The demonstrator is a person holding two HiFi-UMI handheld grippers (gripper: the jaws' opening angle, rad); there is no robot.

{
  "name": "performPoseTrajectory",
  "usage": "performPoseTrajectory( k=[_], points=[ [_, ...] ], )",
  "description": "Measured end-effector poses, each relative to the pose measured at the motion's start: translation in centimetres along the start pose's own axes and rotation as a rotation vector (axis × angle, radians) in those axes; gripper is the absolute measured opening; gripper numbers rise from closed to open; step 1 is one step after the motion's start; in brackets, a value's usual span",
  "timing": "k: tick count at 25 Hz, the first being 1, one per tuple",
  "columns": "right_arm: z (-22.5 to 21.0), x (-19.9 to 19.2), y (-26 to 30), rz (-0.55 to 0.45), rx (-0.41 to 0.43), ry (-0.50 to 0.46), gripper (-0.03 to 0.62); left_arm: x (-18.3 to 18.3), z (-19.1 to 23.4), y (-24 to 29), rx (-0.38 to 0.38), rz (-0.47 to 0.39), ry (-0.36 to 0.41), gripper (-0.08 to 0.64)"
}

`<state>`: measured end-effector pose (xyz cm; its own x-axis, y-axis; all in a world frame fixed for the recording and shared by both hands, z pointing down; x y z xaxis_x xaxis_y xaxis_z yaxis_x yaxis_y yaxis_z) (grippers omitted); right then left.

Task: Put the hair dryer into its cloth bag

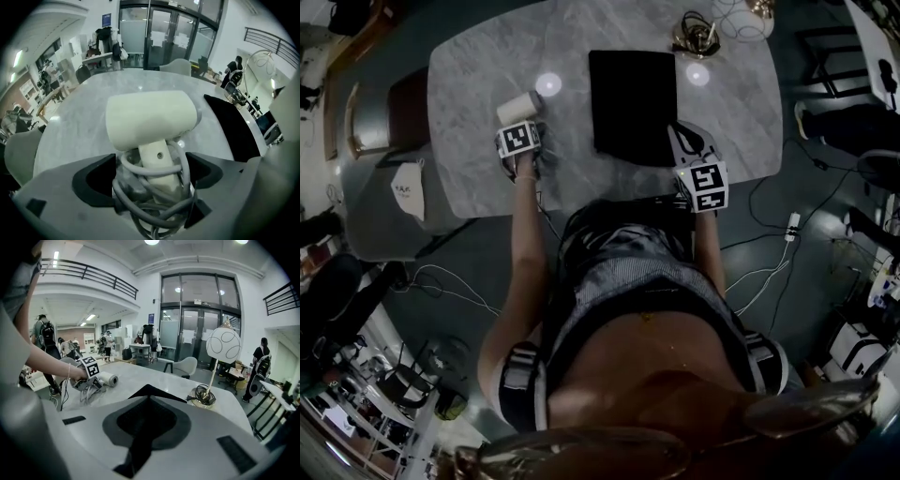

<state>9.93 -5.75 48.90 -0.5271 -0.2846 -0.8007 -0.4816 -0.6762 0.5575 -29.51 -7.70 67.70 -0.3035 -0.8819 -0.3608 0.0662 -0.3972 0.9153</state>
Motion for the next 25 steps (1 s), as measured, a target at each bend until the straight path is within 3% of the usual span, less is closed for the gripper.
performPoseTrajectory(
  k=[4,9,14,20,25],
  points=[
    [0.0,-0.7,0.6,0.032,0.018,0.002,0.064,0.2,0.1,0.0,0.008,0.033,0.006,0.445],
    [0.0,-1.3,1.2,0.062,0.036,-0.016,0.064,0.1,0.1,-0.3,0.015,-0.008,0.005,0.442],
    [0.0,-2.1,1.4,0.086,0.064,-0.029,0.064,0.5,-0.1,-0.3,0.017,0.018,0.02,0.396],
    [0.8,-4.3,2.2,0.168,0.118,-0.169,0.064,0.6,0.3,-0.7,-0.003,0.051,0.072,0.353],
    [2.2,-6.3,3.3,0.217,0.207,-0.213,0.064,0.5,0.4,-0.6,-0.008,0.055,0.093,0.351]
  ],
)
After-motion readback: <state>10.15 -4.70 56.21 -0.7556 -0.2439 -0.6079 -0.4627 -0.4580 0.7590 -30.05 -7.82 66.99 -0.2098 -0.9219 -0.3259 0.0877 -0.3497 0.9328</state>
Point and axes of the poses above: the fingertips, and each gripper's own axes: y forward along the fingers, z to its left, x out of its top, the point moved 7 cm from there along -y, backward along the fingers, and after that the axes turned 9 degrees about -y, right-handed, at the moved point
